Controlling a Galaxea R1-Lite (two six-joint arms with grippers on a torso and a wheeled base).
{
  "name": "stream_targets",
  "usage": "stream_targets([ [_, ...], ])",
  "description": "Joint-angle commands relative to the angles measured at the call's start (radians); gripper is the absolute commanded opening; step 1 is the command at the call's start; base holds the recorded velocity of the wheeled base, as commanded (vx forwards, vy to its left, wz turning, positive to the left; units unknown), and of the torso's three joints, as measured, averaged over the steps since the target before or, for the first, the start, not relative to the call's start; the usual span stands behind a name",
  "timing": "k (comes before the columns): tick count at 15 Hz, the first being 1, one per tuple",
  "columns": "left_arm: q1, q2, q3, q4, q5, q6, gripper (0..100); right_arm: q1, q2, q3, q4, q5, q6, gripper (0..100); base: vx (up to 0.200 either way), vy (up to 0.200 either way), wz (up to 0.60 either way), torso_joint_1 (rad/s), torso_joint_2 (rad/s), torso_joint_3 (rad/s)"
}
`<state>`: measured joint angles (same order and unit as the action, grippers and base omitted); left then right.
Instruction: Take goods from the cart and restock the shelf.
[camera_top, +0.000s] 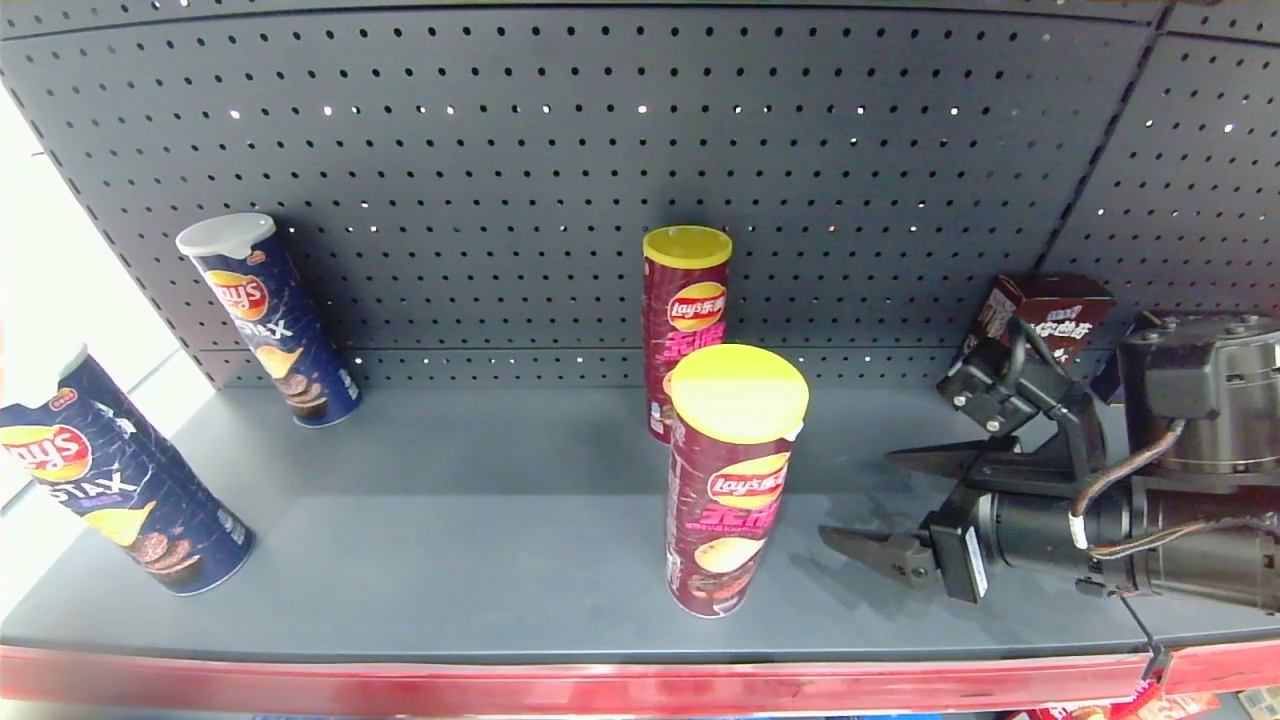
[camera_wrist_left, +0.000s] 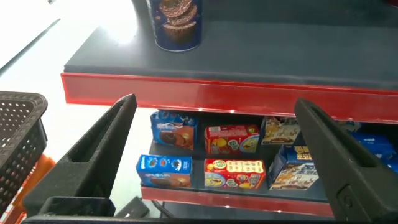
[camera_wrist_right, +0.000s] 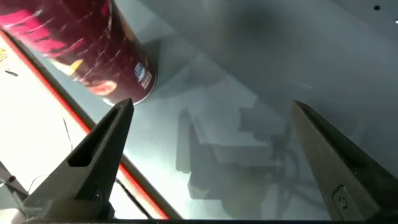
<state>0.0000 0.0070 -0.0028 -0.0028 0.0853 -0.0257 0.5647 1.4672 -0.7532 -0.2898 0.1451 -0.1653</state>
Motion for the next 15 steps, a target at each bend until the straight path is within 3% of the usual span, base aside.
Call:
stream_targets([
  [1,0.000,0.004,0.001,0.000,0.001,0.000,100,0.003,0.028,-0.003,0.000,0.001,-0.002,100,0.000,0.000,0.00,0.000,0.00,0.000],
  [15,0.000,0.004,0.000,0.000,0.001,-0.005,100,0.067,0.130,-0.078,-0.002,-0.021,-0.002,100,0.000,0.000,0.00,0.000,0.00,0.000],
])
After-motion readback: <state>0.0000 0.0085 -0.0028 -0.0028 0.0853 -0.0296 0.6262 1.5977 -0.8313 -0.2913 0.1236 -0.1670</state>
